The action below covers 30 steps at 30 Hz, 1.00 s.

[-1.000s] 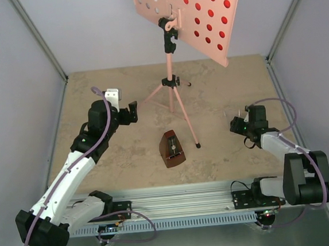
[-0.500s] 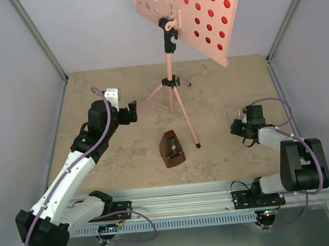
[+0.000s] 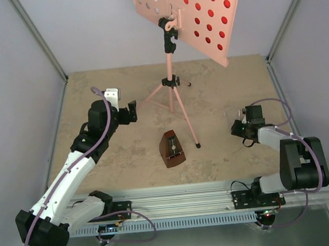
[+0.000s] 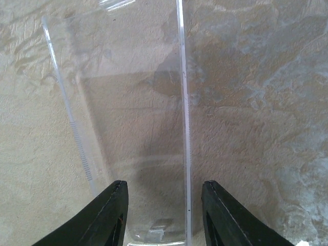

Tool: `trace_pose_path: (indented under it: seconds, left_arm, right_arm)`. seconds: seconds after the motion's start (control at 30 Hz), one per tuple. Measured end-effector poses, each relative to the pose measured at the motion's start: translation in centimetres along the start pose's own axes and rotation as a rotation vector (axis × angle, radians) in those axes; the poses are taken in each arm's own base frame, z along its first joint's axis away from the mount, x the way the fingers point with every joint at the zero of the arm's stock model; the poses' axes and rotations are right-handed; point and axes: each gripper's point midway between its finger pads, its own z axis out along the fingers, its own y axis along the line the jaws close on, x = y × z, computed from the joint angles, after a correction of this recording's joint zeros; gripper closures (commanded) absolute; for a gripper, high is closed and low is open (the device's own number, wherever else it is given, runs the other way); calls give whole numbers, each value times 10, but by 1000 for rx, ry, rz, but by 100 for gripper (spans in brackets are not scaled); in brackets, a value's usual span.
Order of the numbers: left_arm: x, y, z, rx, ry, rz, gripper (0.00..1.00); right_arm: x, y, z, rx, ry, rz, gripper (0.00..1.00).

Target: Pack up the instrument practice props

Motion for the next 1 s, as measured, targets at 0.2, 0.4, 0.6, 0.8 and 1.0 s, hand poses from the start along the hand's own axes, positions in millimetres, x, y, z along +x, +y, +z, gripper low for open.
trace_pose_path:
  seconds: [0.2,0.4,0.6,0.8,1.0]
  left_arm:
    - [0,0,0,0,0,0,1]
    - [0,0,0,-1,0,0,1]
    - [0,2,0,-11,-2,0,1]
    - [-1,3,0,-17,-3,0,1]
    - [-1,3,0,-20,-4,0,1]
  right_arm:
    - [0,0,1,0,2,6,67]
    - [0,0,2,1,1,8,76]
    - [1,-1,3,1,3,11,82]
    - [1,-1,4,2,5,18,94]
    - [1,-1,4,2,4,25,99]
